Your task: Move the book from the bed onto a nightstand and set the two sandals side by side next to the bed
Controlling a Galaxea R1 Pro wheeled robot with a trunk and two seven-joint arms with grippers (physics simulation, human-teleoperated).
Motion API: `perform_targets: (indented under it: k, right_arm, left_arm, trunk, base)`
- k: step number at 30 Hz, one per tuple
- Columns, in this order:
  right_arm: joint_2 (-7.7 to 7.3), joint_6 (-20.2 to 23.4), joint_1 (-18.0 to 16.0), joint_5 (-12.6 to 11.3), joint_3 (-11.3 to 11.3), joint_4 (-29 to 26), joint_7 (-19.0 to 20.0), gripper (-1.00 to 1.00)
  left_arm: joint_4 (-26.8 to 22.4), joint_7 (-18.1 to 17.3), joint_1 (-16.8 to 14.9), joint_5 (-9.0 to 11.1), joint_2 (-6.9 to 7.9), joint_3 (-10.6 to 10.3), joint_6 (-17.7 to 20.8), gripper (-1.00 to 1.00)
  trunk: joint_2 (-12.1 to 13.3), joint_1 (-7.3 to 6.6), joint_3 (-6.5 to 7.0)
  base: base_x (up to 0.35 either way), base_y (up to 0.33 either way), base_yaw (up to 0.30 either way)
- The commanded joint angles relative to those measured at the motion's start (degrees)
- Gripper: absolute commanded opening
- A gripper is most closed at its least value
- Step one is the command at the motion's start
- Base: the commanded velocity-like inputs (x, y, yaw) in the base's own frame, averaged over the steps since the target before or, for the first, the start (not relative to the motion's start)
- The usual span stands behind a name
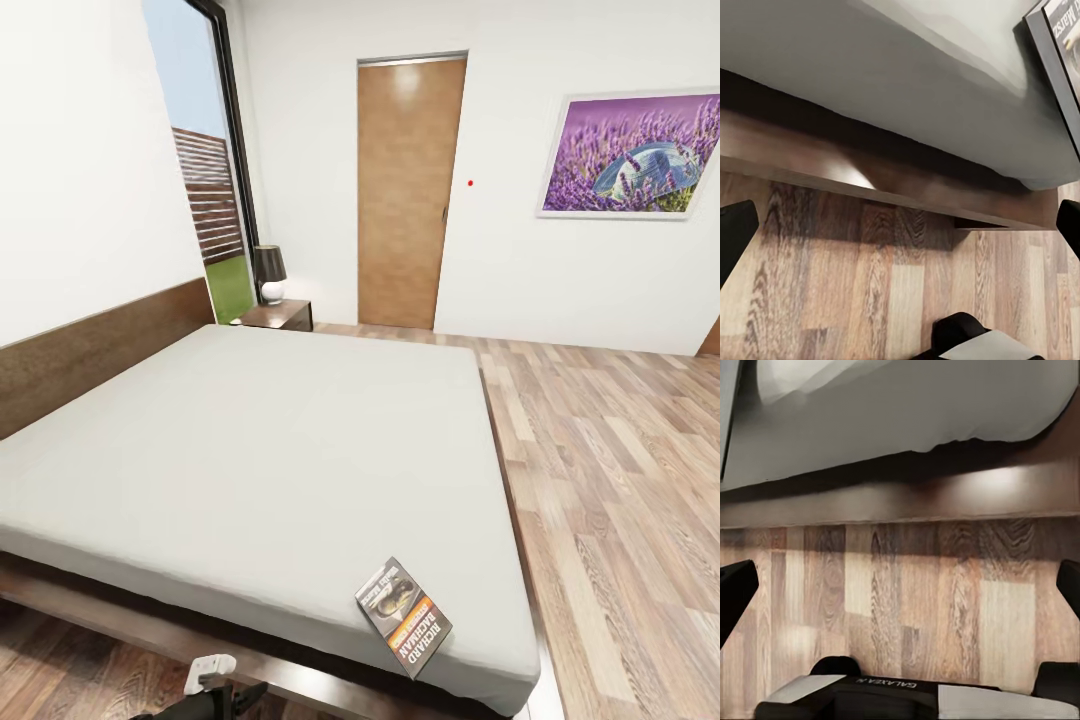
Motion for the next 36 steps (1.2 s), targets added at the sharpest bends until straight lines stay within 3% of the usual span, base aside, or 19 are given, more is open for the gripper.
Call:
perform_targets:
  k: [1,8,13,36]
  right_arm:
    - [0.03,-0.4,-0.1,0.2,0.2,0.3,0.3,1.0]
    - [0.34,-0.4,-0.1,1.2,0.3,0.2,6.6,1.0]
    - [0.36,-0.5,-0.1,1.3,0.3,0.2,8.4,1.0]
    - [0.38,-0.4,-0.1,1.5,0.3,-0.1,9.0,1.0]
  left_arm:
    - [0.0,-0.3,0.0,0.2,-0.01,0.2,0.4,1.0]
    - [0.0,-0.3,0.0,0.2,-0.01,0.2,0.4,1.0]
    - [0.0,-0.3,0.0,0.2,-0.01,0.2,0.4,1.0]
    - [0.0,-0.3,0.0,0.1,-0.01,0.2,0.4,1.0]
  trunk:
    - [0.0,0.0,-0.05]
    - [0.0,0.0,-0.05]
    - [0.0,0.0,-0.05]
    - [0.0,0.0,-0.05]
  base:
    - [0.0,0.0,0.0]
    - [0.0,0.0,0.0]
    - [0.0,0.0,0.0]
    - [0.0,0.0,0.0]
